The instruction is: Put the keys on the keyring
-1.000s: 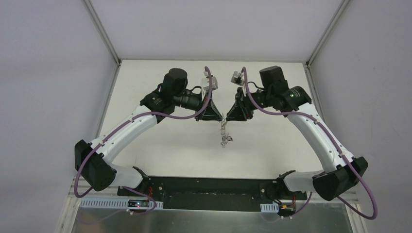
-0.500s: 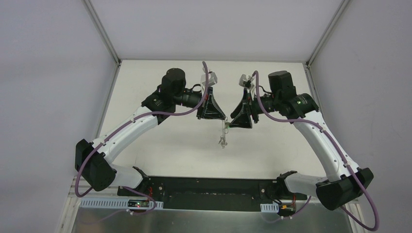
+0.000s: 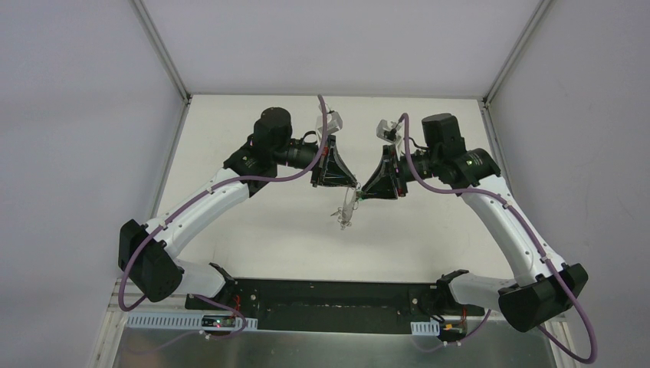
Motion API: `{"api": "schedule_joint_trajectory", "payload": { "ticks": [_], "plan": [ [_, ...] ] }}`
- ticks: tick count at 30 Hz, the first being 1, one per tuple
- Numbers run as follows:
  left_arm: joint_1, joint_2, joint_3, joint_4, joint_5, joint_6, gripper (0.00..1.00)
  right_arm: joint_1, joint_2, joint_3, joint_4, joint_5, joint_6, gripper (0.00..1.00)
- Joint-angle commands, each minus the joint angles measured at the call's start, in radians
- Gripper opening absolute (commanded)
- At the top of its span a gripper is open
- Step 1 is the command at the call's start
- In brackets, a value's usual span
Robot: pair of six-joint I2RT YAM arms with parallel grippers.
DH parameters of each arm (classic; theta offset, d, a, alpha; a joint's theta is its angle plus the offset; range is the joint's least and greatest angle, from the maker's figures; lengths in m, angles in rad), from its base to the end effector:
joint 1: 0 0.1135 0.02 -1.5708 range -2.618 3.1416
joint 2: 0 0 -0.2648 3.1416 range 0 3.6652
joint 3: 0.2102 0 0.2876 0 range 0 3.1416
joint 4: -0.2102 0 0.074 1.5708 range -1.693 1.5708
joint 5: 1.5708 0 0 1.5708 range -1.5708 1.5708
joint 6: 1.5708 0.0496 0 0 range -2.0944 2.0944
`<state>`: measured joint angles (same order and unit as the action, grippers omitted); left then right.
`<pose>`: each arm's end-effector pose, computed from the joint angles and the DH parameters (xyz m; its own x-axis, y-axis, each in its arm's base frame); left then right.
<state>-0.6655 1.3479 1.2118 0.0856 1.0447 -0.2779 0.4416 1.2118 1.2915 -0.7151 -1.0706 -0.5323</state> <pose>0.2465 -0.2480 0.3880 -0.3096 0.0679 -0.9484 0.9406 -0.1244 -0.3160 0.2357 0.1596 0.3856 -0.0343 -0.2854 -0.9578 -0.9991 -0.0152 0.0403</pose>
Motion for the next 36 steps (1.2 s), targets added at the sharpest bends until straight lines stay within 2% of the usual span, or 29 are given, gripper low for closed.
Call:
{"api": "schedule_joint_trajectory", "payload": {
  "ticks": [1,9,21,36],
  "plan": [
    [0.012,-0.031,0.000,0.067,0.032,-0.014,0.00,-0.004,-0.014,-0.010,0.030,-0.060,-0.013,0.20],
    [0.020,-0.030,-0.002,0.075,0.031,-0.015,0.00,-0.003,-0.013,-0.020,0.045,-0.061,-0.001,0.00],
    [0.046,-0.046,-0.008,0.101,0.065,-0.023,0.00,-0.004,-0.022,-0.032,0.014,-0.014,-0.030,0.00],
    [0.044,-0.028,-0.073,0.353,0.084,-0.207,0.00,0.040,0.035,-0.028,0.056,-0.030,0.020,0.00]
  ]
}}
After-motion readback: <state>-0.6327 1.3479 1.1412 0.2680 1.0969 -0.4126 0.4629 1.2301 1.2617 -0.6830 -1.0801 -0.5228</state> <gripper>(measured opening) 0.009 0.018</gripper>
